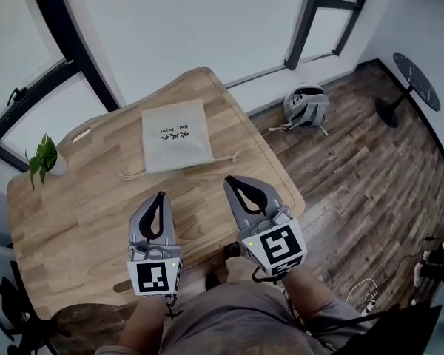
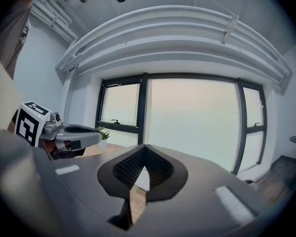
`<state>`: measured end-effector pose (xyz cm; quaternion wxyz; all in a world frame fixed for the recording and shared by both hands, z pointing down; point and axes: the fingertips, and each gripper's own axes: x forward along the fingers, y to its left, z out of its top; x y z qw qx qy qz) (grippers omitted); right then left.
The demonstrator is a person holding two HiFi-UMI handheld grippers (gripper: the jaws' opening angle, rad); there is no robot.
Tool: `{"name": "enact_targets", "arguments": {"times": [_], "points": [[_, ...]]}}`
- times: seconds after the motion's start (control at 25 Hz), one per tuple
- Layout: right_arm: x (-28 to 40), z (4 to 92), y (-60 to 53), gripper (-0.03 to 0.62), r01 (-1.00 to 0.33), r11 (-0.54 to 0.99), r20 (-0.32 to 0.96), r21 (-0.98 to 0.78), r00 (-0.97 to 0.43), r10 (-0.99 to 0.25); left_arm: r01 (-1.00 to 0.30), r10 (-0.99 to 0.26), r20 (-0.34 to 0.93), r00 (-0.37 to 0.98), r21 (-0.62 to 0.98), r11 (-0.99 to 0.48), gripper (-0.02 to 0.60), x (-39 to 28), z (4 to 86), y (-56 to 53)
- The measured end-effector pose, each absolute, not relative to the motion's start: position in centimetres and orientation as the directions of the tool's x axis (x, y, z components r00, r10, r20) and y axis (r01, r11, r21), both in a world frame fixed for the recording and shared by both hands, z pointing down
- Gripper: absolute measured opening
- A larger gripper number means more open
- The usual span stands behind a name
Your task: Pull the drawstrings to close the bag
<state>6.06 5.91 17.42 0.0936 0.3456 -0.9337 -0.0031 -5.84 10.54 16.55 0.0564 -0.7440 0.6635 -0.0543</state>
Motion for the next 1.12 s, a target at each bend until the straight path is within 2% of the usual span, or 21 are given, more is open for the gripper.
{"name": "enact_targets", "arguments": {"times": [0.6, 0.8, 1.12], "points": [[3.7, 17.7, -3.6, 0.031, -0.527, 0.849, 0.155, 0.031, -0.837, -0.525, -0.974, -0.999, 0.046, -0.01, -0.226, 0.0, 0.0, -8.3, 15.4, 3.3], [2.6, 17.7, -5.3, 0.031, -0.479, 0.877, 0.138, 0.027, -0.868, -0.478, -0.963, -0.998, 0.067, 0.021, -0.266, -0.038, 0.0, -9.7, 15.0, 1.7], [0.8, 19.4, -6.8, 0.04, -0.421, 0.903, 0.156, 0.088, -0.89, -0.429, -0.967, -0.986, 0.144, 0.083, -0.227, -0.114, 0.0, -12.9, 18.6, -0.6]]}}
